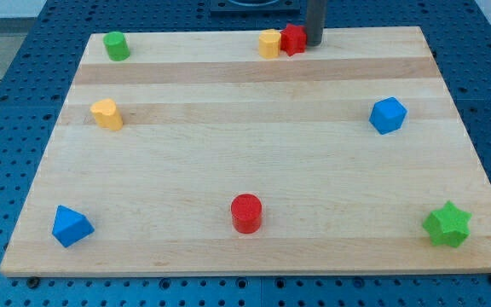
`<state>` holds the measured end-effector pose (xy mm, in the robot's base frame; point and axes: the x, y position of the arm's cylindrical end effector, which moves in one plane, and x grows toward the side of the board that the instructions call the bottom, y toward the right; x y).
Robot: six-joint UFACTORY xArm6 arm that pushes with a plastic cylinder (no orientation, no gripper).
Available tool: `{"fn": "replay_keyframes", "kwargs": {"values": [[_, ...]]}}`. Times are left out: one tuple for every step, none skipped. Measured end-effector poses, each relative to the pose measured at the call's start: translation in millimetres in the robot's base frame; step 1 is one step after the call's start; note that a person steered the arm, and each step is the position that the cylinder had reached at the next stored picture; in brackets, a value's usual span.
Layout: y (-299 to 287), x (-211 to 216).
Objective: Push the green circle into the yellow hexagon
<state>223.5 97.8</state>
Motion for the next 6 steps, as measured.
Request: {"fn": "replay_keyframes", "kwargs": {"values": [[4.7, 9.1], [10.2, 38.4], [9.6, 40.8], [17.2, 58.9], [32.4, 113.5], [7.8, 142.3]]}}
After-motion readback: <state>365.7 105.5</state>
